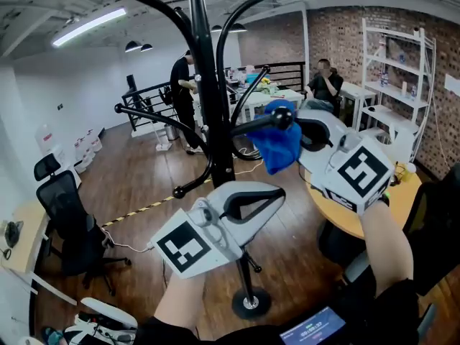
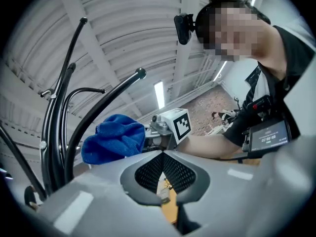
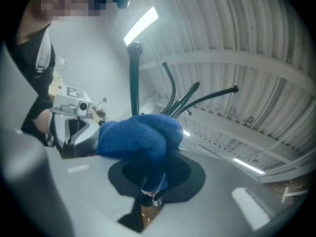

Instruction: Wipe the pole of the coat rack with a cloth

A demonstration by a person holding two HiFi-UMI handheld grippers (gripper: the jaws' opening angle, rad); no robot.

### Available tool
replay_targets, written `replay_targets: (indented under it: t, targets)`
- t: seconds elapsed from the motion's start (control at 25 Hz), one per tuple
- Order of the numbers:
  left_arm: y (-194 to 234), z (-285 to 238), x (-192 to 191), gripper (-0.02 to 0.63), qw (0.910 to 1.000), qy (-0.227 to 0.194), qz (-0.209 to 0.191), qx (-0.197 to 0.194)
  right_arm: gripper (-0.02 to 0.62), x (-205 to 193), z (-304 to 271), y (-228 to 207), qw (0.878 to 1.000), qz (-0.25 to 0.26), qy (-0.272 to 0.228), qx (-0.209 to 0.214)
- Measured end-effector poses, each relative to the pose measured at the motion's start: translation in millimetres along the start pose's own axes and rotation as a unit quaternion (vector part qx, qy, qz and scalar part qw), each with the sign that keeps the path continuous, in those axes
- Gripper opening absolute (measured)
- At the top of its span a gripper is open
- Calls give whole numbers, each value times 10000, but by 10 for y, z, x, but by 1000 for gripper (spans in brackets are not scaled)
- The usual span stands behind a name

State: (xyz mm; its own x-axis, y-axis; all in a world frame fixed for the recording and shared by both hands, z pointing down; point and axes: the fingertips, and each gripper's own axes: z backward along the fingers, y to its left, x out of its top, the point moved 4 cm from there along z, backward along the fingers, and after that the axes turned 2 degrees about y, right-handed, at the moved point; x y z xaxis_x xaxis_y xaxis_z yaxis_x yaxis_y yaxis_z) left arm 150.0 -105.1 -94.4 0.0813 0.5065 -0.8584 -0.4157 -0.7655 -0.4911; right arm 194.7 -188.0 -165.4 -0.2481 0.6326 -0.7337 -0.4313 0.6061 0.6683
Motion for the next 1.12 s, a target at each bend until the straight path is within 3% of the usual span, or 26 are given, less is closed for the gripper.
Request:
replay_targets:
  t: [0.16,0.28,0.44,0.68,1.12]
  targets:
    - [121,-296,-23,3,9984,274,-92,482,49,-76,3,-151,9986,107,-399,340]
    - [244,-390,-6,3,9971,457,-172,582,49,-107,-165,-208,9976,90,-483,492]
    - [286,-389,75,3,9966,400,-278,657,49,-133,-335,-171,9957,-143,-549,727]
    - [336,-344,145,3,9950,452,-358,814,49,-104,-404,-183,9956,198,-441,802]
    - [601,-391,115,3,9877,708,-364,1347,49,-67,-878,-221,9831,565,-632,1625]
